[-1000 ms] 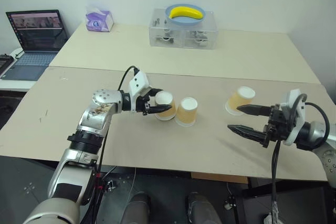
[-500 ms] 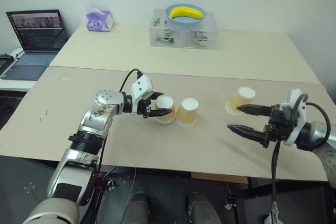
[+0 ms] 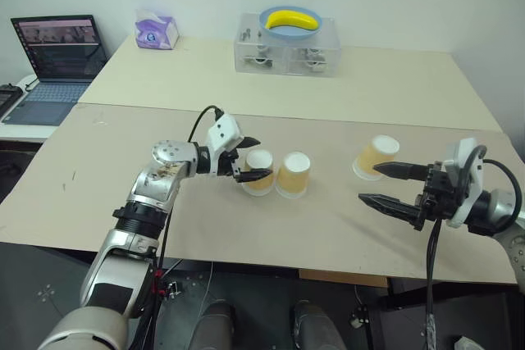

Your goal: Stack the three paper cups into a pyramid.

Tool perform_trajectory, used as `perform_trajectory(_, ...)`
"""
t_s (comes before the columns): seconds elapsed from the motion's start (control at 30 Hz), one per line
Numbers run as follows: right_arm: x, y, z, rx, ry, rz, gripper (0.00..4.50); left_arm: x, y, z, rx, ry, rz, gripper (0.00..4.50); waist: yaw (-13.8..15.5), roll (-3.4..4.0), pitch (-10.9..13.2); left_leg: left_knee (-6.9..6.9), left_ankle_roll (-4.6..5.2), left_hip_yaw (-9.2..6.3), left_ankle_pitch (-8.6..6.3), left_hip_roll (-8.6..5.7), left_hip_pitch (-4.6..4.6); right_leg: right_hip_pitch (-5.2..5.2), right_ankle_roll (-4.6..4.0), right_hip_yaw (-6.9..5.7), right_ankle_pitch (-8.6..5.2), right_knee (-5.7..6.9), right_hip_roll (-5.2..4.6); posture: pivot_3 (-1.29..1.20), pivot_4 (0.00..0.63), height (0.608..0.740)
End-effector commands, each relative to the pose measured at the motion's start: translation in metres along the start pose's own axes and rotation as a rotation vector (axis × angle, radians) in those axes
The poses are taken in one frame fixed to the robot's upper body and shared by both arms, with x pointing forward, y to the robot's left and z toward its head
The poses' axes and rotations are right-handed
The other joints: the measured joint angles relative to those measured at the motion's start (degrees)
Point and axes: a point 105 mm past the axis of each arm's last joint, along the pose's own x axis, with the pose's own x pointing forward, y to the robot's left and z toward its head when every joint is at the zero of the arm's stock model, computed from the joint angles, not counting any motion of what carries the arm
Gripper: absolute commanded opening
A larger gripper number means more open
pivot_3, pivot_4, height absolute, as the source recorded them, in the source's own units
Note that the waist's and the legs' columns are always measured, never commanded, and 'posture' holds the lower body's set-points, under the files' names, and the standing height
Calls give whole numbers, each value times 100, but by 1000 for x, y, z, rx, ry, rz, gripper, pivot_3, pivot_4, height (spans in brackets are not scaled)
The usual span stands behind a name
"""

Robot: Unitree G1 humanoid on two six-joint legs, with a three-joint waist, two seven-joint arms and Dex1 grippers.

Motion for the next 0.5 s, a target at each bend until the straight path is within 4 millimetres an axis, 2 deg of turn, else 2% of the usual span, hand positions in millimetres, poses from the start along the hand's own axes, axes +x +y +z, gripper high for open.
perform_trajectory(0.03, -2, 0, 12, -42, -20, 0, 4500, -6, 11, 45, -20, -192, 55, 4476, 1, 0, 0, 0, 0, 0, 0, 0, 0, 0, 0, 0, 0, 0, 0, 0, 150, 694)
perform_trajectory(0.1, -2, 0, 11, -40, -20, 0, 4500, -11, 16, 61, -57, -271, 87, 4476, 0, 0, 0, 1, 0, 0, 0, 1, 0, 0, 0, 0, 0, 1, 0, 0, 150, 694)
perform_trajectory(0.2, -3, -2, 12, -38, -20, -1, 4500, -31, 22, 107, -177, -476, 105, 4476, -1, -1, 1, 2, 0, -2, 0, 1, -2, -1, 0, 0, 0, 3, 0, 0, 150, 694)
perform_trajectory(0.33, -3, -7, 11, -43, -17, -8, 4500, -51, 15, 133, -259, -575, 96, 4476, -17, 0, 0, 2, 2, -2, -1, 2, -1, -1, 0, 0, 0, 2, 0, 0, 150, 694)
perform_trajectory(0.43, -3, -23, 9, -71, -12, -91, 4500, -64, 23, 132, -298, -572, 214, 4476, -12, 0, 0, 3, 2, -3, -1, 3, 3, 0, 0, 1, 0, 6, 0, 0, 150, 694)
perform_trajectory(0.5, -5, -44, 7, -126, -9, -223, 4500, -70, 33, 111, -328, -496, 343, 4476, -26, 1, -1, 3, 2, -2, -1, 2, 10, 5, 0, 1, 0, 8, -1, 0, 150, 694)
